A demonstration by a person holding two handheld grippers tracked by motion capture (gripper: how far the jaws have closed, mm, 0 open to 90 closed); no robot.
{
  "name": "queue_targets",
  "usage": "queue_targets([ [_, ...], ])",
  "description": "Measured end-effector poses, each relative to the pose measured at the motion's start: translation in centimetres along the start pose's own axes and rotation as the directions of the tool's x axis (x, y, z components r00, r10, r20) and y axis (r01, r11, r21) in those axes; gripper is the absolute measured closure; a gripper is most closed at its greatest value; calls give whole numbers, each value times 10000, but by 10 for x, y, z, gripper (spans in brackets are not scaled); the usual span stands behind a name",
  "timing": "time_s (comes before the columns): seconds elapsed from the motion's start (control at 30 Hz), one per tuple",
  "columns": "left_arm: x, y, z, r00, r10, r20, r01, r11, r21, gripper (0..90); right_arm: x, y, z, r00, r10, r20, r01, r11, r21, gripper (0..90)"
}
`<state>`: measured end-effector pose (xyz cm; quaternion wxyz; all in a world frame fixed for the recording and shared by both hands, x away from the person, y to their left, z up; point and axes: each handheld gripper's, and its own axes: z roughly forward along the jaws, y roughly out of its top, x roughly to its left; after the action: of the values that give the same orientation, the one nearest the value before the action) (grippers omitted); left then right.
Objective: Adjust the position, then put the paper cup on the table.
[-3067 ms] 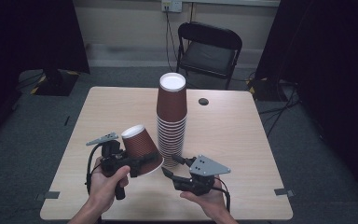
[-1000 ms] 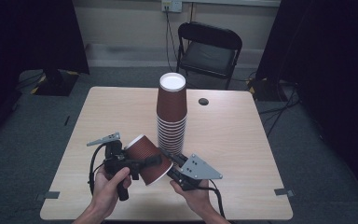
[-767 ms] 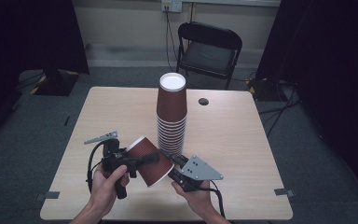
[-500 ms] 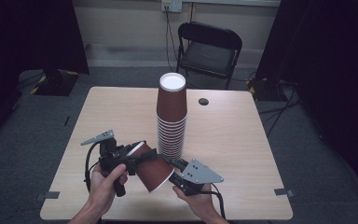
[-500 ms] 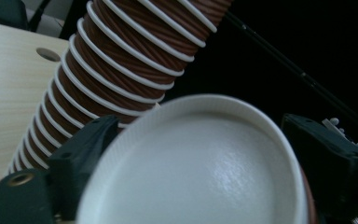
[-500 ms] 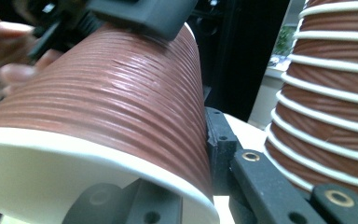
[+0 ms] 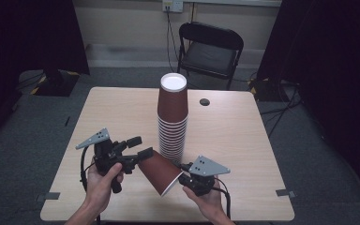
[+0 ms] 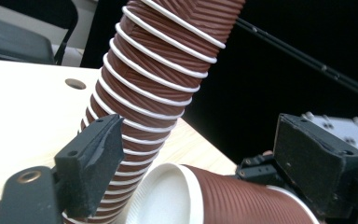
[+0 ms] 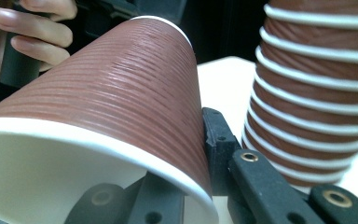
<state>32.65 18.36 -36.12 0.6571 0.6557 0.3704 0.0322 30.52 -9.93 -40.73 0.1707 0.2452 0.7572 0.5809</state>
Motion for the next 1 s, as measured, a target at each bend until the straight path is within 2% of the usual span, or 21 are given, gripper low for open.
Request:
queue_targets([
  [0.03, 0, 0, 0, 9998, 183, -71, -183, 9998, 43, 169, -4, 0, -2, 9997, 205, -109, -203, 9996, 213, 859],
  [0.07, 1, 0, 0, 9995, 293, -74, -292, 9995, 126, 169, -4, 0, -2, 9997, 205, -109, -203, 9996, 213, 859],
  [0.1, 1, -1, 0, 9974, 723, -37, -722, 9972, 182, 154, -8, 0, -3, 9991, 359, -226, -348, 9983, 466, 859],
  [0.13, 1, -2, 0, 9927, 1206, -79, -1202, 9922, 341, 154, -8, 0, -3, 9991, 359, -226, -348, 9983, 466, 859],
  [0.17, 0, -2, 0, 9895, 1434, -199, -1424, 9888, 440, 156, -11, 0, -4, 9987, 435, -259, -420, 9974, 584, 859],
  [0.2, 0, -3, 0, 9881, 1527, -192, -1514, 9870, 546, 157, -14, 0, -5, 9980, 542, -327, -518, 9961, 720, 859],
  [0.23, 1, -4, 1, 9871, 1601, -33, -1595, 9851, 637, 157, -19, 0, -7, 9946, 904, -510, -850, 9914, 993, 859],
  [0.27, 1, -5, 0, 9844, 1751, 149, -1757, 9814, 770, 157, -19, 0, -7, 9946, 904, -510, -850, 9914, 993, 859],
  [0.3, 1, -6, 1, 9814, 1911, 202, -1921, 9775, 869, 159, -25, 0, -8, 9897, 1214, -757, -1113, 9859, 1247, 859],
  [0.33, 0, -6, 2, 9798, 1988, 211, -1999, 9753, 939, 159, -25, 0, -8, 9897, 1214, -757, -1113, 9859, 1247, 859],
  [0.4, 0, -8, 2, 9750, 2208, 241, -2221, 9676, 1202, 164, -30, 0, -10, 9850, 1564, -724, -1437, 9773, 1555, 860],
  [0.47, 2, -9, 3, 9699, 2415, 304, -2433, 9593, 1430, 171, -32, 0, -10, 9836, 1657, -710, -1517, 9734, 1715, 860],
  [0.57, 3, -13, 3, 9589, 2817, 336, -2830, 9410, 1858, 180, -35, -1, -11, 9819, 1802, -589, -1668, 9688, 1834, 860],
  [0.63, 3, -18, 4, 9530, 3009, 343, -3014, 9310, 2058, 180, -36, -3, -10, 9783, 1970, -648, -1786, 9591, 2196, 861],
  [0.73, 4, -22, 6, 9491, 3103, 544, -3143, 9207, 2315, 179, -38, -5, -9, 9756, 2081, -701, -1861, 9530, 2389, 861],
  [0.83, 5, -24, 7, 9386, 3372, 731, -3444, 9029, 2573, 179, -41, -5, -7, 9711, 2216, -883, -1912, 9445, 2670, 861],
  [0.87, 4, -25, 7, 9377, 3377, 818, -3472, 9008, 2610, 179, -42, -4, -7, 9703, 2242, -910, -1916, 9415, 2773, 861],
  [0.9, 4, -25, 7, 9370, 3380, 878, -3490, 8974, 2698, 173, -44, -3, -6, 9657, 2371, -1054, -1962, 9331, 3014, 860],
  [0.93, 4, -26, 7, 9357, 3381, 1006, -3528, 8960, 2698, 173, -44, -3, -6, 9657, 2371, -1054, -1962, 9331, 3014, 860],
  [0.97, 4, -28, 7, 9327, 3437, 1094, -3607, 8910, 2756, 167, -45, -3, -6, 9685, 2307, -940, -1930, 9334, 3025, 860],
  [1.0, 4, -29, 8, 9297, 3486, 1188, -3682, 8860, 2819, 155, -47, -2, -5, 9673, 2336, -987, -1908, 9268, 3233, 860],
])
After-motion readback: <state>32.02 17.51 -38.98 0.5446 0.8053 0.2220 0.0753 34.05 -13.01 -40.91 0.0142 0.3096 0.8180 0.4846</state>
